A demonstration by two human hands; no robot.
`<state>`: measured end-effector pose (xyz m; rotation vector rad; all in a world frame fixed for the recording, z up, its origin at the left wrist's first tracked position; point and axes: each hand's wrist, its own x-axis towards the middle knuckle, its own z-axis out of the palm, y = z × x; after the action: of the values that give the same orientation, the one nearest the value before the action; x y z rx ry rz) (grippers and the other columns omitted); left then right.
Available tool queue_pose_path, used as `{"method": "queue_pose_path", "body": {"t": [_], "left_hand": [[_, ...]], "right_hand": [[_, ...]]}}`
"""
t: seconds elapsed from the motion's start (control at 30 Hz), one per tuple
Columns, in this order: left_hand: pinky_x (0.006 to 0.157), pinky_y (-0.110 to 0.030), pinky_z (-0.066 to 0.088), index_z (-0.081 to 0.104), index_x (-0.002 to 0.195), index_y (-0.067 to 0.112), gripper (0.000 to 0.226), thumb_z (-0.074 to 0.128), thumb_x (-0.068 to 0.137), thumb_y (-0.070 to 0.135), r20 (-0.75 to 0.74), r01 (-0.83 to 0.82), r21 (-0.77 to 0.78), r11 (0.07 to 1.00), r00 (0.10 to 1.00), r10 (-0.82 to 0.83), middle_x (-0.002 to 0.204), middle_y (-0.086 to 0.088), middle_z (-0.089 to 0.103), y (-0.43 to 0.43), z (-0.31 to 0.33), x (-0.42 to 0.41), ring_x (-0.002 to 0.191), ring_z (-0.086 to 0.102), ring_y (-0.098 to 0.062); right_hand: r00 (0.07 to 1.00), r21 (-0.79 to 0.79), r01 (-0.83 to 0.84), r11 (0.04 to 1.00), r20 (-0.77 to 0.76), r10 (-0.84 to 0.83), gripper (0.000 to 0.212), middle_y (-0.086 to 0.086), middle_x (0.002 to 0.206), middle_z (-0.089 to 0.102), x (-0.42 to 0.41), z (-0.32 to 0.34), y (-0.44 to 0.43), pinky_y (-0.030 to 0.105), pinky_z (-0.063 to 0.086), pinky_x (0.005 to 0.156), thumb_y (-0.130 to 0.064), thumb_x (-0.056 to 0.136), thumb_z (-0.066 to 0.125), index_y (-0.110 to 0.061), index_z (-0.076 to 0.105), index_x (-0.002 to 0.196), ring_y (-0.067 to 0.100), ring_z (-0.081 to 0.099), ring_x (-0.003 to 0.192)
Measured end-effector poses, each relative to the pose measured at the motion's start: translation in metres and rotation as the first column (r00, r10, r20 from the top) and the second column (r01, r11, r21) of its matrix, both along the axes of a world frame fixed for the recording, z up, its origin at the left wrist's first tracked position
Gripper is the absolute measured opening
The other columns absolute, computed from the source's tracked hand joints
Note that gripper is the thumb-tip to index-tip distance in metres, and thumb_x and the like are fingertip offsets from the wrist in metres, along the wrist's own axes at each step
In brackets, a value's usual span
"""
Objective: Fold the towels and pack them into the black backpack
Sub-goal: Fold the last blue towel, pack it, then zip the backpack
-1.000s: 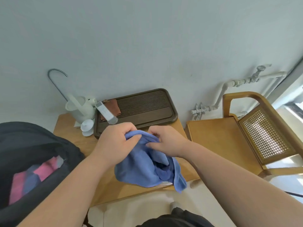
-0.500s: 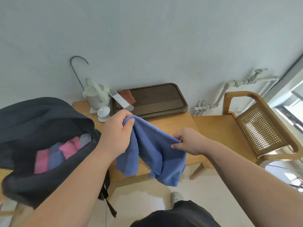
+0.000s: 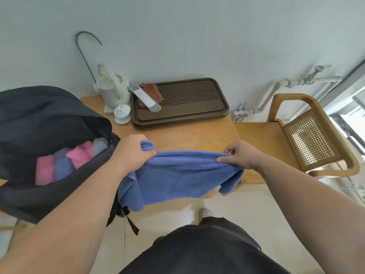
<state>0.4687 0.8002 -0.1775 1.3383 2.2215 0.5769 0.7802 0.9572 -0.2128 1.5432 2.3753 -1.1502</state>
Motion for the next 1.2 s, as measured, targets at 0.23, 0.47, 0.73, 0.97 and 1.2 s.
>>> {"method": "queue_pose_path", "body": {"t": [0.23, 0.47, 0.73, 0.97, 1.2], "left_hand": [[0.051, -0.033, 0.026, 0.029, 0.065, 0.014, 0.045, 0.055, 0.099, 0.026, 0.024, -0.316, 0.121, 0.941, 0.949, 0.316, 0.062, -0.002, 0.035, 0.025, -0.064, 0.012, 0.056, 0.031, -0.017], [0.068, -0.037, 0.038, 0.053, 0.081, 0.012, 0.037, 0.047, 0.102, 0.042, 0.064, -0.427, -0.249, 0.869, 0.888, 0.455, 0.084, -0.014, 0.057, 0.045, -0.124, 0.036, 0.077, 0.053, -0.03], [0.089, -0.04, 0.045, 0.06, 0.12, 0.007, 0.032, 0.038, 0.107, 0.027, 0.022, -0.611, -0.382, 0.693, 0.744, 0.668, 0.118, -0.021, 0.062, 0.077, -0.144, 0.064, 0.106, 0.057, -0.039], [0.084, -0.039, 0.046, 0.057, 0.099, 0.013, 0.03, 0.035, 0.106, 0.032, -0.169, -0.514, -0.368, 0.775, 0.857, 0.487, 0.107, -0.017, 0.064, 0.088, -0.15, 0.055, 0.094, 0.058, -0.036], [0.071, -0.039, 0.05, 0.047, 0.08, 0.021, 0.032, 0.032, 0.104, 0.036, -0.401, -0.305, -0.437, 0.846, 0.908, 0.121, 0.087, -0.008, 0.062, 0.128, -0.16, 0.007, 0.081, 0.057, -0.031]], "right_hand": [[0.824, -0.135, -0.302, 0.944, 0.461, 0.33, 0.023, 0.001, 0.064, 0.056, 0.041, -0.028, 0.022, 0.034, 0.04, 0.057, -0.03, 0.074, 0.074, -0.017, 0.057, 0.064, 0.021, 0.049, 0.063], [0.933, 0.08, -0.046, 0.996, 0.359, 0.015, 0.028, -0.001, 0.073, 0.053, 0.076, -0.059, 0.089, 0.033, 0.034, 0.059, -0.029, 0.101, 0.049, -0.026, 0.046, 0.073, 0.029, 0.053, 0.079], [0.943, 0.082, -0.17, 0.982, 0.304, 0.138, 0.031, 0.002, 0.075, 0.061, 0.061, -0.092, 0.144, 0.036, 0.046, 0.063, -0.043, 0.098, 0.053, -0.02, 0.059, 0.077, 0.024, 0.057, 0.074], [0.877, 0.113, -0.277, 0.954, 0.435, 0.203, 0.03, -0.003, 0.085, 0.059, 0.041, -0.111, 0.171, 0.039, 0.045, 0.08, -0.047, 0.099, 0.044, -0.028, 0.052, 0.078, 0.025, 0.05, 0.09], [0.864, 0.121, -0.232, 0.965, 0.482, 0.147, 0.029, -0.003, 0.08, 0.056, 0.018, -0.126, 0.2, 0.039, 0.032, 0.079, -0.043, 0.101, 0.043, -0.028, 0.054, 0.079, 0.025, 0.043, 0.096]]}}
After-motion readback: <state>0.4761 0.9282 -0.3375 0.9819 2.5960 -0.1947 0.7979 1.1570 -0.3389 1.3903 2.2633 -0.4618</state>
